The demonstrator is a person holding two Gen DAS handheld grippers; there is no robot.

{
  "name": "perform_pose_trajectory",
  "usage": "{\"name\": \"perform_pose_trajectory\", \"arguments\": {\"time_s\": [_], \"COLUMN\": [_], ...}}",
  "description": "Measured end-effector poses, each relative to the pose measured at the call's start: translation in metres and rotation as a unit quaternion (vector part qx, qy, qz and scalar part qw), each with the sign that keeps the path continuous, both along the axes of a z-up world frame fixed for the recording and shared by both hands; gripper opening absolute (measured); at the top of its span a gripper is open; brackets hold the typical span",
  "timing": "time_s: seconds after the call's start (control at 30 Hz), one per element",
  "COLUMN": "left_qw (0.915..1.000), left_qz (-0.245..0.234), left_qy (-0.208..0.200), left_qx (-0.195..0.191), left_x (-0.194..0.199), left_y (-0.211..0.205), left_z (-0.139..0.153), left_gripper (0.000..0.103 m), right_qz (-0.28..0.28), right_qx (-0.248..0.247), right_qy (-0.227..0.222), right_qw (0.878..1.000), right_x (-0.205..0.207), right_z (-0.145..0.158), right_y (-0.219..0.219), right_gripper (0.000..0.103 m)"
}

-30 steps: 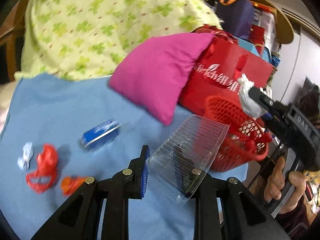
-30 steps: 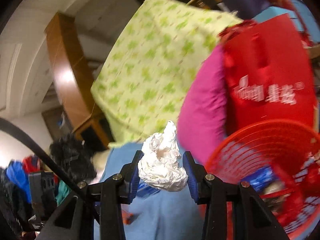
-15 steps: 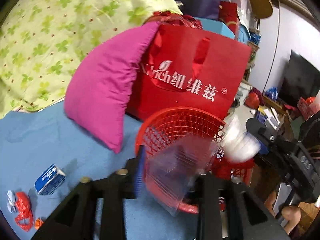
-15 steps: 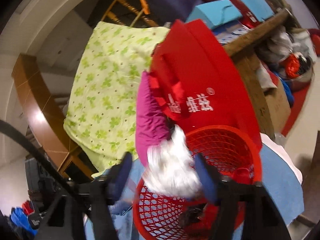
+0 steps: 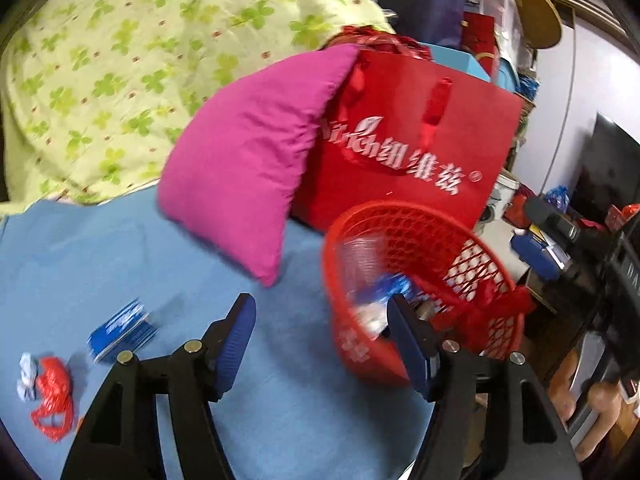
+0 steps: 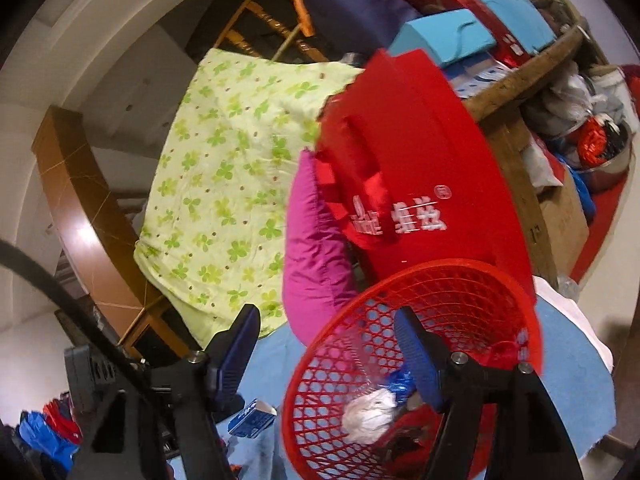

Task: Collect trash
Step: 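Withdraw both open tools from the basket back over the blanket, then move the right tool toward the orange mesh-wrapped item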

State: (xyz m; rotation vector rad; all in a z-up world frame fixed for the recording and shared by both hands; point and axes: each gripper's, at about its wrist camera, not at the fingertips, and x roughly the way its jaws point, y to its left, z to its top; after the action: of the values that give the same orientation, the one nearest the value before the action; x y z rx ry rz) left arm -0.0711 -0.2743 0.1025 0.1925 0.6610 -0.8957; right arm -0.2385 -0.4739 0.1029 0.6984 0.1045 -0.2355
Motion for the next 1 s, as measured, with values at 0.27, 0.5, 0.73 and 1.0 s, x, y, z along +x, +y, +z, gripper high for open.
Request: {"name": "perform_pose_trajectory", "arguments": {"time_s": [0.27,0.5,0.73,1.0], "left_qw": [0.9954,0.9744,0.9510,0.9414], "left_qz": [0.094,0.222,0.305,0.331], "left_qy": [-0.004,-0.010,-0.023,0.001], "left_qx": [0.018,0.036,0.043,0.063], "left_x": [0.014,0.041,0.061,0.076], "left_y": [0.116,0.229,0.294,0.307], "left_z": [-0.044,-0.068,-0.079,-0.105], "left_gripper": [0.070,0.070,0.071,0.071], "right_qz": [0.059,0.140,0.201,0.249], "right_qx": [-0.074,-0.125,-0.115,-0.128], "right_qy": [-0.010,0.005,0.067,0.126], "right_qw": [0.995,0.982,0.970,0.952], "right_x": [0.032,0.079,0.133,0.176], "right_z": [0.016,0.015,-0.007,-0.033], "right_y": [0.060,0.130,0.182,0.233], "right_gripper": [0.073,0.076,0.076,0.076]}}
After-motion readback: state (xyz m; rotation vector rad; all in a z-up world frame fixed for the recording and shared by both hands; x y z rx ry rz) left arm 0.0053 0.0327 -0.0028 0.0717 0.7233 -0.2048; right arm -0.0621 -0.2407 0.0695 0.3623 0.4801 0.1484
